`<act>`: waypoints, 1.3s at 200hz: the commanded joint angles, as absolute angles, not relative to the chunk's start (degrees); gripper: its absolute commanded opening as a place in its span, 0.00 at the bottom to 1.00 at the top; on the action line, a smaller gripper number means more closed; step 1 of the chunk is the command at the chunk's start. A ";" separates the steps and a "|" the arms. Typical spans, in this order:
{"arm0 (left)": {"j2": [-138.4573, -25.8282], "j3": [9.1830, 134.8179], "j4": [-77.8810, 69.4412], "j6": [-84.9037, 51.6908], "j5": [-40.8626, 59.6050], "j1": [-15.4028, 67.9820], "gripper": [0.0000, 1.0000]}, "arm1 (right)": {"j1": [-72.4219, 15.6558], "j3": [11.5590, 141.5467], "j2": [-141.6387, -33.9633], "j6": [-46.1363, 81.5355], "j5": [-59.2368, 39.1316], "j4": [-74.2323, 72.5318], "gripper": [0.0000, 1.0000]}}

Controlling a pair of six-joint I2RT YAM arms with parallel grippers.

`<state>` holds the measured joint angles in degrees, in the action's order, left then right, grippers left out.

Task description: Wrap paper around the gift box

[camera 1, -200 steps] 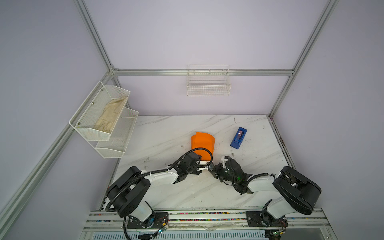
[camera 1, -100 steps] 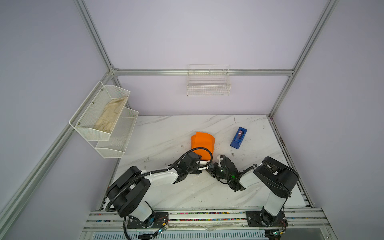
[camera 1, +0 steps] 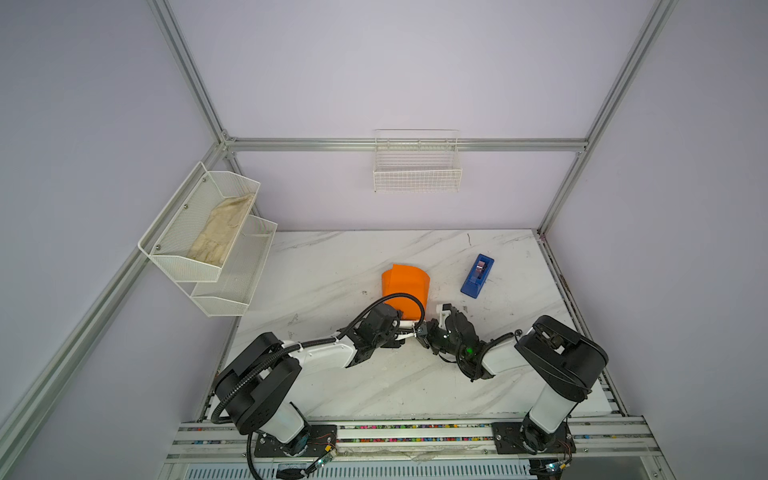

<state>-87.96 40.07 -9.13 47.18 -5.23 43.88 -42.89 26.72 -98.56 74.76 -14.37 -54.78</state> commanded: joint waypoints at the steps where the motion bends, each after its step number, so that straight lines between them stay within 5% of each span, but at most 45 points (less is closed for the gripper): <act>1: -90.53 38.76 -1.05 46.41 -4.13 43.57 0.56 | -42.53 26.99 -95.63 76.20 -14.39 -60.40 0.00; 56: -88.77 39.14 -1.70 46.27 -3.78 43.27 0.57 | -42.54 26.81 -97.37 76.79 -15.73 -62.40 0.00; 90: -85.09 40.92 -2.78 45.63 -2.28 41.37 0.73 | -42.45 27.00 -98.34 77.89 -16.08 -62.40 0.00; 128: -82.69 41.89 -3.55 47.51 -0.22 39.48 0.79 | -42.28 27.20 -98.79 78.32 -16.35 -62.34 0.00; 260: -88.66 40.41 -12.20 47.33 2.18 35.20 0.76 | -42.01 27.01 -97.96 79.35 -16.62 -61.61 0.00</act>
